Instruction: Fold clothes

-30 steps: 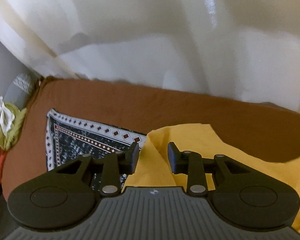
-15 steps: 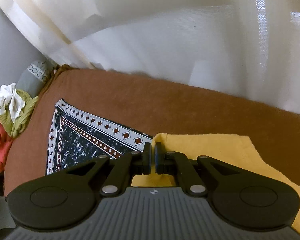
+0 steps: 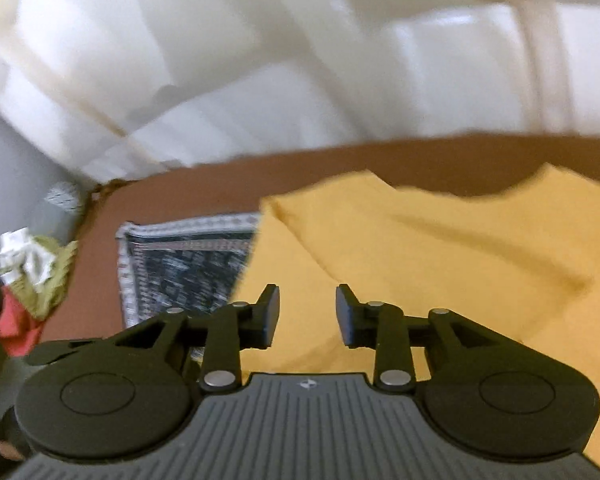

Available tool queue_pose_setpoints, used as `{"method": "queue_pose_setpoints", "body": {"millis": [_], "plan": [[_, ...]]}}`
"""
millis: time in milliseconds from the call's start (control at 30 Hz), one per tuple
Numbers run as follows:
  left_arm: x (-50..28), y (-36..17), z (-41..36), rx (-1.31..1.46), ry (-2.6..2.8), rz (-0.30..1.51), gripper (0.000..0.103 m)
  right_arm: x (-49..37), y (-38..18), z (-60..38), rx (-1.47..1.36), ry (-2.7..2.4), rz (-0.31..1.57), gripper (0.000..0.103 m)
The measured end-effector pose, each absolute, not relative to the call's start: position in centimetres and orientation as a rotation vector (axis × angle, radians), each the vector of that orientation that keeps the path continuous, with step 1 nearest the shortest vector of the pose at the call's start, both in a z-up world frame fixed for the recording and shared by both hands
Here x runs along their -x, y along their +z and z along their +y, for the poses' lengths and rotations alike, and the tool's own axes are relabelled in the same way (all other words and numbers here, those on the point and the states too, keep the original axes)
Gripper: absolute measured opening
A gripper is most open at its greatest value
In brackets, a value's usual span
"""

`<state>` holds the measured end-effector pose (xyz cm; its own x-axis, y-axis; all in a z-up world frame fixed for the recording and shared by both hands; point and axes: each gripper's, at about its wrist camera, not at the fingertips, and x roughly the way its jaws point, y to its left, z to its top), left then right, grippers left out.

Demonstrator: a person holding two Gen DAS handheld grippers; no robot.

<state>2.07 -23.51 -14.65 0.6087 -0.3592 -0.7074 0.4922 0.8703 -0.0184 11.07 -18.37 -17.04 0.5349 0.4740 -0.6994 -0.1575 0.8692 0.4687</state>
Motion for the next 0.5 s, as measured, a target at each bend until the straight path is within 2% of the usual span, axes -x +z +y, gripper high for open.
{"method": "queue_pose_setpoints", "body": {"millis": [100,267,367,433,467,500], "plan": [[-1.5,-15.4,-24.8,-0.293,-0.474,0.753,0.043,-11.1,-17.5,-18.5,-0.367,0.345,0.933,0.036],[-2.3,-15.9,-25.1,-0.274,-0.432,0.760,0.047,-12.0,-17.8,-17.9,-0.327,0.344,0.948,0.036],[-2.6,-16.2,-25.2,-0.274,-0.443,0.773,0.047,-12.5,-18.2,-17.5,-0.303,0.352,0.970,0.035],[-2.6,-16.4,-25.1,-0.281,-0.456,0.783,0.038,-12.6,-18.4,-17.4,-0.293,0.357,0.978,0.017],[-2.6,-16.4,-25.0,-0.295,-0.459,0.783,0.038,-12.6,-18.5,-17.4,-0.288,0.345,0.981,0.012],[-2.5,-16.5,-24.9,-0.306,-0.465,0.786,0.038,-12.5,-18.5,-17.5,-0.283,0.329,0.984,0.012]]}}
